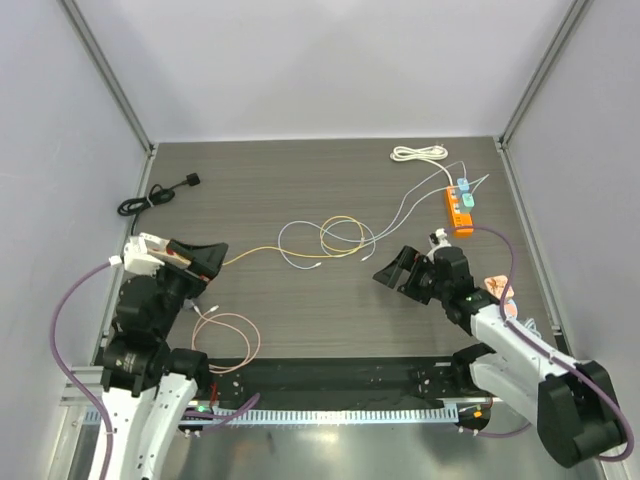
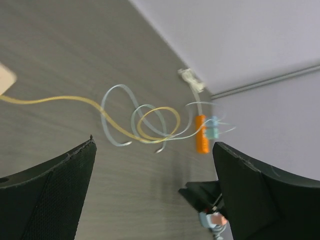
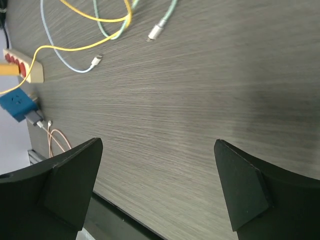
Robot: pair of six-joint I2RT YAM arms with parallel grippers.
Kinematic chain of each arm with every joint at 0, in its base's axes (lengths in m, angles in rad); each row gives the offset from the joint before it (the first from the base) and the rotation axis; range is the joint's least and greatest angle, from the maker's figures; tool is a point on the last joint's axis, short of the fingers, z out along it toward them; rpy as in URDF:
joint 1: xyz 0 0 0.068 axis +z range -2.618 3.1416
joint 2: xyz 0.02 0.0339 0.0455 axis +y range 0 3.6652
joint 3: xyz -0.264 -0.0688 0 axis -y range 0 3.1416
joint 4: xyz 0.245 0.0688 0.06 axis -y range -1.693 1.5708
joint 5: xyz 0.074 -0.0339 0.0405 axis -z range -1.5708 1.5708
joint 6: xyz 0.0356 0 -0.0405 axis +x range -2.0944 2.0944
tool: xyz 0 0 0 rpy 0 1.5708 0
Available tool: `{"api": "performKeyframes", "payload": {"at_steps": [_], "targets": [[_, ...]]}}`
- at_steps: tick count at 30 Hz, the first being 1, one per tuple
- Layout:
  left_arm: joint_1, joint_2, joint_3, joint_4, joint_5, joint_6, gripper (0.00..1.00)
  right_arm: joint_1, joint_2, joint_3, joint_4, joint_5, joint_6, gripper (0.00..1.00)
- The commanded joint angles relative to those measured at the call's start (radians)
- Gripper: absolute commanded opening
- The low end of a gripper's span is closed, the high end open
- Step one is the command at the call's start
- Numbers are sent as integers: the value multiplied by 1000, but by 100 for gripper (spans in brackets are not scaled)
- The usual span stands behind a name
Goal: Pull the plug off the socket
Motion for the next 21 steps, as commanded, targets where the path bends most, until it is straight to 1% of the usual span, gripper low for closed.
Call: {"api": "performKeyframes", "payload": {"at_steps": [1, 2, 3, 4, 6, 7, 8, 9, 10, 11, 12, 13, 14, 16, 17, 18, 19, 20, 21], "targets": [[4, 109, 176, -324, -80, 180, 100, -3, 81, 45, 175, -92, -100, 100], [4, 134, 206, -355, -77, 177, 100, -2, 101, 34, 232, -165, -103, 100], [4, 151, 239, -410, -72, 156, 100, 5, 141, 31, 349, -193, -105, 99], [5, 169, 283, -433, -77, 148, 100, 18, 171, 33, 387, -196, -109, 100], [5, 180, 326, -499, -139, 114, 100, 80, 228, 95, 398, -137, -131, 99], [4, 191, 361, -566, -217, 82, 100, 112, 298, 126, 401, -118, -161, 100], [5, 198, 377, -602, -254, 62, 100, 139, 332, 187, 406, -101, -175, 100], [5, 207, 389, -634, -288, 39, 100, 202, 372, 219, 415, -82, -185, 100], [5, 218, 404, -684, -329, 7, 100, 234, 406, 250, 438, -69, -218, 100], [5, 244, 430, -700, -341, -1, 99, 267, 476, 320, 444, -55, -232, 100], [5, 258, 444, -716, -348, -7, 100, 338, 510, 357, 450, -22, -252, 100], [5, 273, 458, -748, -367, -18, 100, 369, 544, 394, 458, -9, -270, 100], [5, 305, 483, -759, -368, -10, 100, 405, 619, 469, 459, 4, -304, 100], [5, 336, 498, -768, -370, 22, 100, 484, 705, 546, 482, 21, -324, 100], [5, 348, 509, -775, -390, 40, 100, 506, 746, 627, 490, 15, -336, 100], [5, 367, 530, -791, -402, 50, 100, 524, 838, 670, 501, 5, -337, 100], [5, 372, 541, -791, -416, 65, 100, 569, 883, 712, 513, -23, -338, 100], [5, 372, 550, -789, -434, 104, 99, 587, 923, 791, 522, -35, -338, 100], [4, 366, 558, -774, -440, 125, 100, 610, 1010, 828, 545, -41, -320, 100]]}}
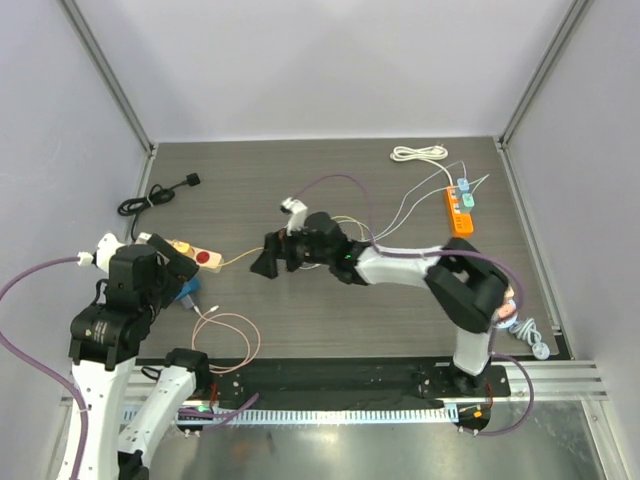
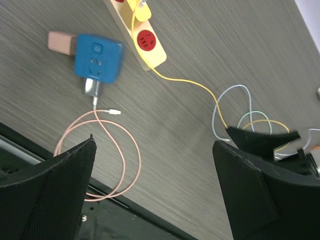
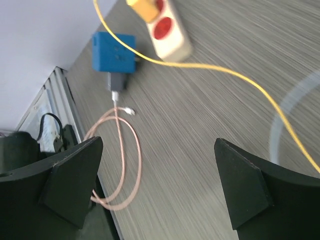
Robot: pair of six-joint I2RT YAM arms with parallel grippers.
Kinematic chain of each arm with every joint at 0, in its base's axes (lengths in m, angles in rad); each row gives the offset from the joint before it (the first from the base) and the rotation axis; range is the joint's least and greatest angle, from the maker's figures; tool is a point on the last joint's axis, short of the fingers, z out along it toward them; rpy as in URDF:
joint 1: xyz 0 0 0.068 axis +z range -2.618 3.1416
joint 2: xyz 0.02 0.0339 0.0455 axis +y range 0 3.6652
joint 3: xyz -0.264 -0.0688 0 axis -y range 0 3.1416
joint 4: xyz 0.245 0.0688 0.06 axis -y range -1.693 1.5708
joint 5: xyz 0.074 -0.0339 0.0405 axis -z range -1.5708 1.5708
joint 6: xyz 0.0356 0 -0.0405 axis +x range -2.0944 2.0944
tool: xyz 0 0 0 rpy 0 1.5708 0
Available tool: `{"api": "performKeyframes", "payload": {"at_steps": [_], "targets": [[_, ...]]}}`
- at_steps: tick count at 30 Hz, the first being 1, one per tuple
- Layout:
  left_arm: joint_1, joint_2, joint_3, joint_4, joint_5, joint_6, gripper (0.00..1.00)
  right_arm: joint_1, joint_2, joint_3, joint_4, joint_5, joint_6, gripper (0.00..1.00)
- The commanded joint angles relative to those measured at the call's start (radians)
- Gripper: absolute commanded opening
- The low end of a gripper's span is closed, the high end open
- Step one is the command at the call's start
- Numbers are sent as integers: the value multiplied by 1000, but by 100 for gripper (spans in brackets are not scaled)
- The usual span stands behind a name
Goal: Pull the plug off the socket
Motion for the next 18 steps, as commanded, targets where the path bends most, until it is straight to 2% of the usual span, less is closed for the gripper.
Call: {"api": "performKeyframes", "payload": {"at_steps": [1, 3, 6, 11, 18], "targets": [[5, -11, 62, -15, -81, 103, 100, 70, 163, 156, 102, -18, -26, 100], [5, -32, 65, 37, -71, 195, 100, 114, 243, 266, 119, -35, 7, 100], [-8, -55, 94, 38, -100, 237, 100, 162, 369, 395, 122, -40, 33, 100], [-28, -47, 85, 29, -69, 244, 99, 203, 571, 598, 139, -55, 122, 100], [-28, -51, 63, 49, -77, 234, 100, 223, 706, 728, 168, -46, 182, 100]]}}
